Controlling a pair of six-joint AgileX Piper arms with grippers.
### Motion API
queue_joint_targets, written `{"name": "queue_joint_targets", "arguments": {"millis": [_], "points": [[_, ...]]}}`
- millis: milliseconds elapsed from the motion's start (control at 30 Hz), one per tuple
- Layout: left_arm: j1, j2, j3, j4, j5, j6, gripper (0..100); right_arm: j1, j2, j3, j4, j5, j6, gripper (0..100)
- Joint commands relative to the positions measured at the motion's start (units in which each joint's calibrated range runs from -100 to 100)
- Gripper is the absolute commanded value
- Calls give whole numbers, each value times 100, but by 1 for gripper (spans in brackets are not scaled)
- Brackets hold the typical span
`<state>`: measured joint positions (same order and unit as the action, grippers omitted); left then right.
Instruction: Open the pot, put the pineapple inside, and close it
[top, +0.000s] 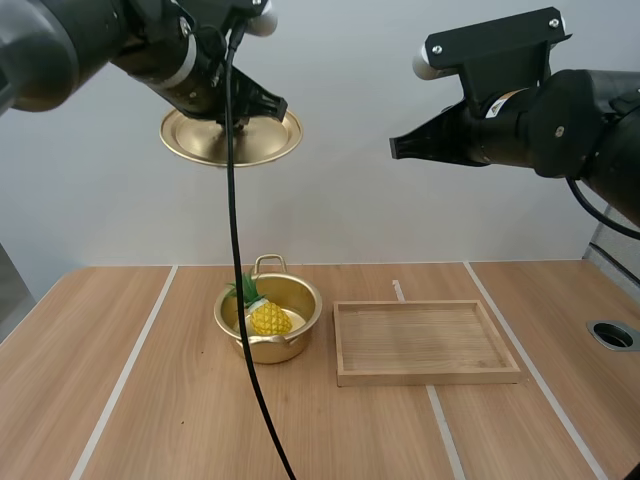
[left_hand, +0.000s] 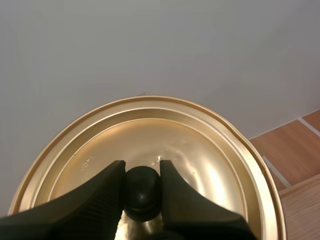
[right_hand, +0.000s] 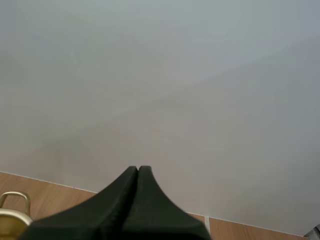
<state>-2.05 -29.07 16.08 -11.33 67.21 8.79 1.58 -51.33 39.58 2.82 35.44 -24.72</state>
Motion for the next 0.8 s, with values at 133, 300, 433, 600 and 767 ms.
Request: {"name": "queue_joint_targets", "arguments": {"millis": [133, 300, 433, 600, 767], "points": [[5, -6, 898, -44, -638, 100, 0, -19, -83, 48, -9, -32, 8, 0], [5, -6, 1535, -82, -1098, 110, 0, -19, -83, 48, -9, -32, 8, 0], [5, -6, 2067, -85, -1646, 159, 0, -19, -83, 48, -9, 20, 8, 0], [5, -6, 2529, -199, -2018, 290, 0, -19, -83, 48, -9, 39, 8, 0], [5, -6, 2969, -474, -2464, 532, 0, -19, -83, 103, -9, 137, 8, 0]]}}
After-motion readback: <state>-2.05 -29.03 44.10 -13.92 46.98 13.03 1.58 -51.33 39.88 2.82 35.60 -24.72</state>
